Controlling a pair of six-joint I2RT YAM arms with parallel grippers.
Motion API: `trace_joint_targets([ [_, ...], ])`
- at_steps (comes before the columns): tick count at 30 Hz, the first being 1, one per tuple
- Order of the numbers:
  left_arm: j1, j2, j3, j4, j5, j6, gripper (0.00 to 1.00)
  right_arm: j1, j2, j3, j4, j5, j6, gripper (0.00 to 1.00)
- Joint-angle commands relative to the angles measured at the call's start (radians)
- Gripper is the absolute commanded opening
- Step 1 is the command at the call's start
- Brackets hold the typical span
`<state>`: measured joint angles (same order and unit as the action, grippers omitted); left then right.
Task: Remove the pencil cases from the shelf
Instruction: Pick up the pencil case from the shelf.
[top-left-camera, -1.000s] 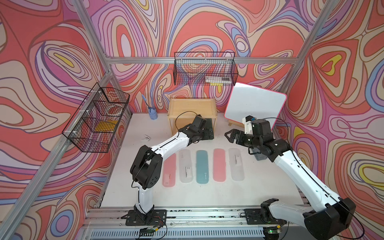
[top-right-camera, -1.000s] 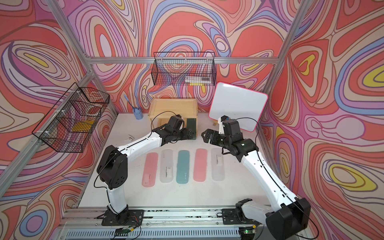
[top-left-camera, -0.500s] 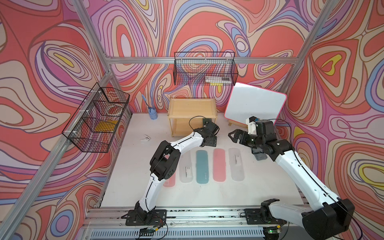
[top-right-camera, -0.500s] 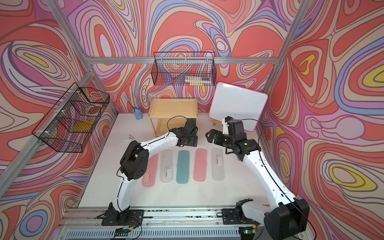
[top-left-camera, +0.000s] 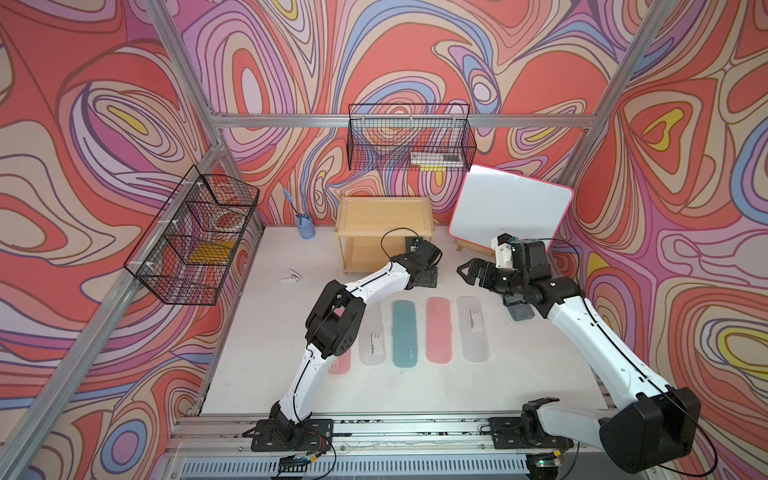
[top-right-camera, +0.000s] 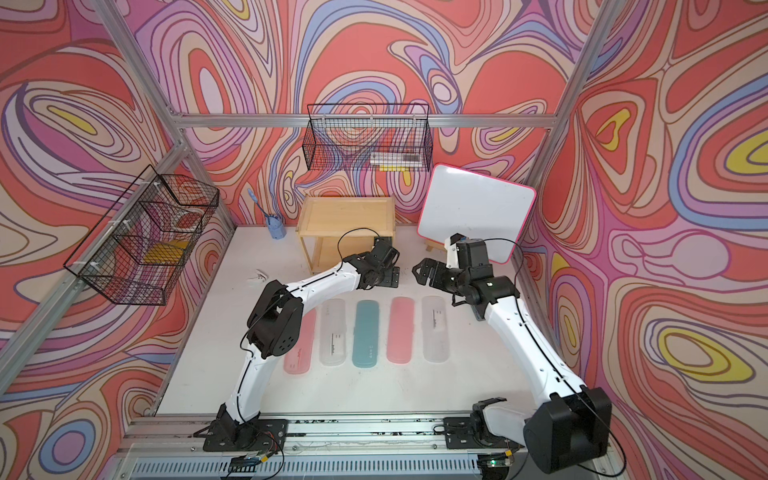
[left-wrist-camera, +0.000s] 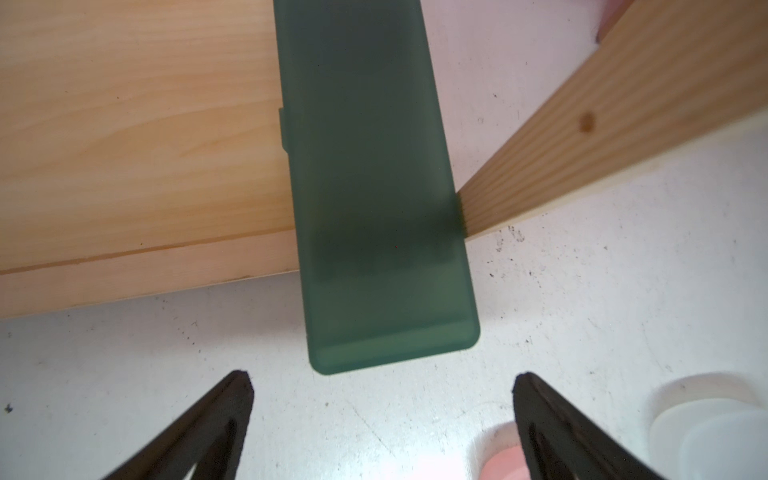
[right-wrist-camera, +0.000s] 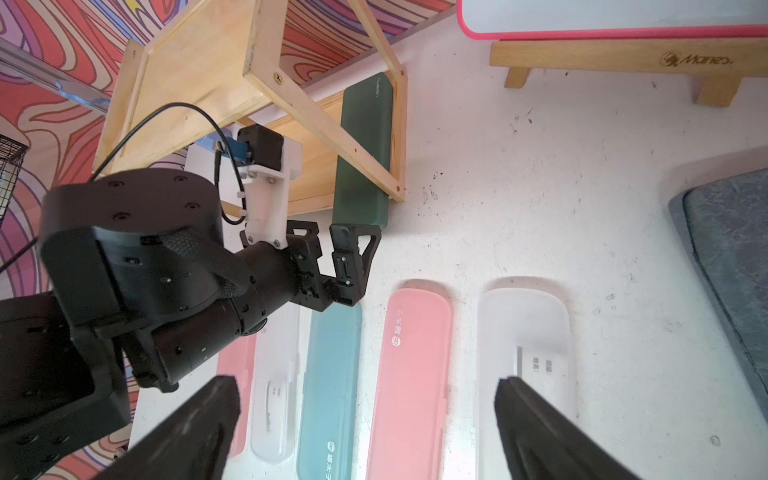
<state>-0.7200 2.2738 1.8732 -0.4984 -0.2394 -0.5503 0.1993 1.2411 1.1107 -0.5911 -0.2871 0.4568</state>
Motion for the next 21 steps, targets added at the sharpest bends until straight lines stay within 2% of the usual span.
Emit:
trace_joint_targets([
  [1, -0.003, 0.048, 0.044, 0.013, -0.027, -0.016, 0.99, -0.011, 0.016, -0.007, 0.013, -0.023, -0.013, 0.98],
  [18, 0.004, 0.132, 0.12, 0.013, -0.064, -0.051, 0.99, -0.021, 0.066, 0.026, -0.007, -0.046, -0.043, 0.98],
  [21, 0.007, 0.137, 0.119, 0.017, -0.065, -0.057, 0.96, -0.023, 0.07, 0.026, -0.003, -0.047, -0.044, 0.98],
])
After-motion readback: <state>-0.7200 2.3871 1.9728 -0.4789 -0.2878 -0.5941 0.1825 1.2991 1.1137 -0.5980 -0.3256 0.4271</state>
